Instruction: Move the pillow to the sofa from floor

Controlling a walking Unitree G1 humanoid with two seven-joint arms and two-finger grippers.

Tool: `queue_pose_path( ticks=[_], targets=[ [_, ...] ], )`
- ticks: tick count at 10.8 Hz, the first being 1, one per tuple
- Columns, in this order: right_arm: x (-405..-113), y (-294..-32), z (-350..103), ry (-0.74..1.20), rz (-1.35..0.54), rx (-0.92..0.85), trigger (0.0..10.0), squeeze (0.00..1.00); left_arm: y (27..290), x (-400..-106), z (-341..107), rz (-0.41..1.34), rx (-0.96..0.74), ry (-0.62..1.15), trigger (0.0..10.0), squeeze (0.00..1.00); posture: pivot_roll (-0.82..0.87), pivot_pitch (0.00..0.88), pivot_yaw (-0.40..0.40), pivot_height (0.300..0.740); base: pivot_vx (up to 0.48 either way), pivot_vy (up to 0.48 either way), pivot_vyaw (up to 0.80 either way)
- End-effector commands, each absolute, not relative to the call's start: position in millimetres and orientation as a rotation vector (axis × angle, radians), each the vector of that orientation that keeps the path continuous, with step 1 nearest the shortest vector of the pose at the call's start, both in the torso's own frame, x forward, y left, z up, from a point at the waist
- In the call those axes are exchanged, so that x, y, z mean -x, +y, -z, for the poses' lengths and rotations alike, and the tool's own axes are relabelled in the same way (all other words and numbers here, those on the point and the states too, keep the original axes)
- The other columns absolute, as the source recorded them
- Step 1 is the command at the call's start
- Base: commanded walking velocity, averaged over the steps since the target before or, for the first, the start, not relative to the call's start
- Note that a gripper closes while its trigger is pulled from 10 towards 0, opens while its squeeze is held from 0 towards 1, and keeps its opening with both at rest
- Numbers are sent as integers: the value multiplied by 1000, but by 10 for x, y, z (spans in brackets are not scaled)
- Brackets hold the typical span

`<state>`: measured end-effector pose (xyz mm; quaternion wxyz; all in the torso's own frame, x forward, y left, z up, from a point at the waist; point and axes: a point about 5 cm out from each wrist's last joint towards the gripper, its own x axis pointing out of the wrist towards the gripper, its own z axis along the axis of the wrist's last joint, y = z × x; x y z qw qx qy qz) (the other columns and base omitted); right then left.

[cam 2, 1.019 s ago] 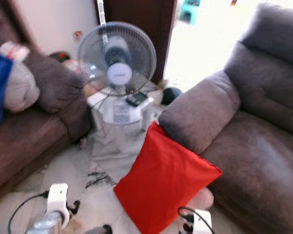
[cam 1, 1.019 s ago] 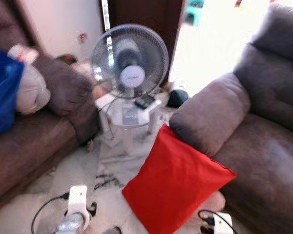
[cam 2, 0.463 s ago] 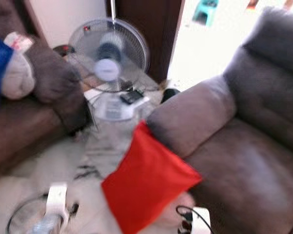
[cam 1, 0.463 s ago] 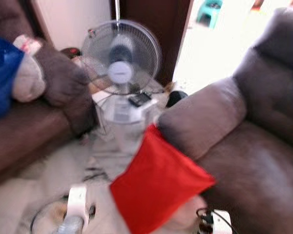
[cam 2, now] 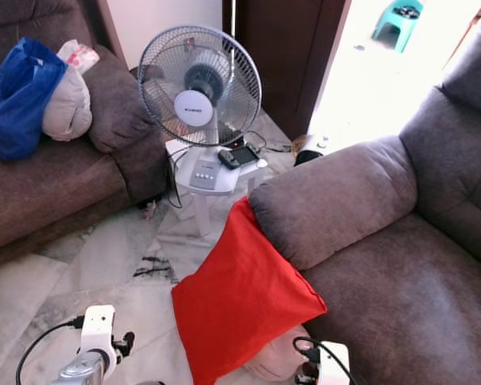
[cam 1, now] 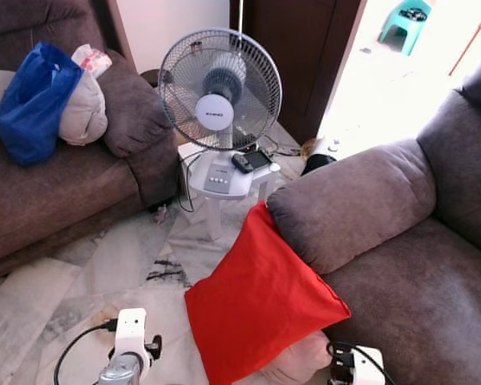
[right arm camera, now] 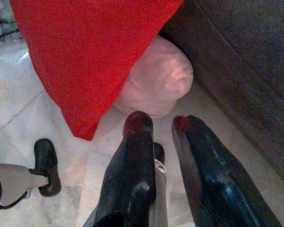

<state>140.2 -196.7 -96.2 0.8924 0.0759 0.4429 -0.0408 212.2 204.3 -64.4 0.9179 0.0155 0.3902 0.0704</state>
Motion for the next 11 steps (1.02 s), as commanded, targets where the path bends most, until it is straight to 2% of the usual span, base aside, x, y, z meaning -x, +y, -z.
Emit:
queue_pose_path(
  ticks=[1, 11],
  targets=[
    [-1356, -1983, 977, 934, 88, -157, 10000, 0, 2052, -2109, 652, -152, -37, 812, 10000, 0, 35, 52, -53, 740, 0, 0, 0],
    [-1372, -1993, 969, 934, 68, -137, 10000, 0, 2040, -2134, 639, -155, -31, 806, 10000, 0, 36, 61, -56, 740, 0, 0, 0]
  ],
)
